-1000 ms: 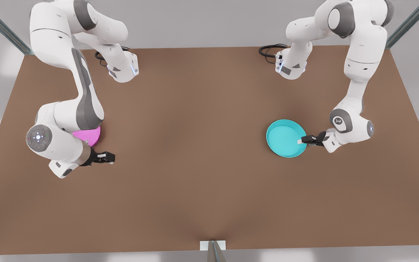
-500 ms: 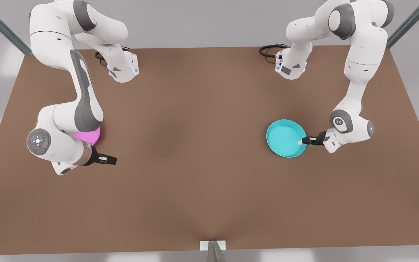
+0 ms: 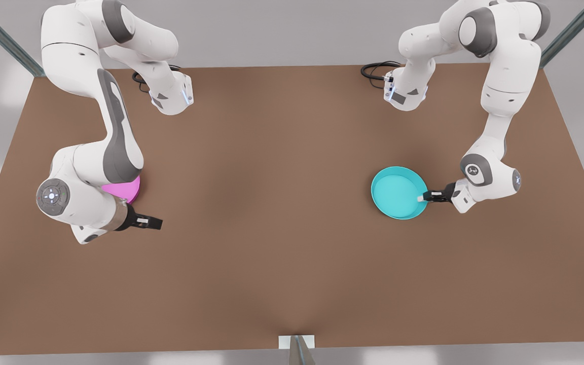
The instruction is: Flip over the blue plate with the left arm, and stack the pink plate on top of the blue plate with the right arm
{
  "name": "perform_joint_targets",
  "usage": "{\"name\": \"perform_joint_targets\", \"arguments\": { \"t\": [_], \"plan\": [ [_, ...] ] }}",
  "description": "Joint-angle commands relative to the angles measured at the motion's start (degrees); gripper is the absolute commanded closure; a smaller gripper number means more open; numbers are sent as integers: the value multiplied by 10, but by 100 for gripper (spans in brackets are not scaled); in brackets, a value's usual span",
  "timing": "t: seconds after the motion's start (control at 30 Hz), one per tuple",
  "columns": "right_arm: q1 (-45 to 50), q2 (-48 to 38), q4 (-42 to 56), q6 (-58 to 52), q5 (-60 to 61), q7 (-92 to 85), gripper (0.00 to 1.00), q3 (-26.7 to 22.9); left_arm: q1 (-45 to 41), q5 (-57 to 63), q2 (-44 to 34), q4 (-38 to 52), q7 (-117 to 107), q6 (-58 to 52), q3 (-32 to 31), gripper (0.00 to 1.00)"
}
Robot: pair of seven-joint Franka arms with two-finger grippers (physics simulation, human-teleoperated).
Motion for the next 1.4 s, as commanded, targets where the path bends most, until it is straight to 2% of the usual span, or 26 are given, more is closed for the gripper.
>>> {"name": "perform_joint_targets", "arguments": {
  "t": [0.0, 0.57, 1.03, 1.37],
  "plan": [
    [0, 0, 0, 1, 0, 0, 0, 0, 1, 1, 0, 0, -1, 0, 0, 58],
    [-1, 1, 0, 1, 0, -2, 0, 1, 3, 1, 1, 0, -4, -7, 0, 72],
    [-3, 1, -1, 1, 0, -2, 0, 1, 3, 1, 2, 1, -21, -7, 0, 78],
    [-3, 3, -1, 1, 0, -2, 0, 1, 3, 1, -2, 4, -23, -24, 0, 79]
  ]
}}
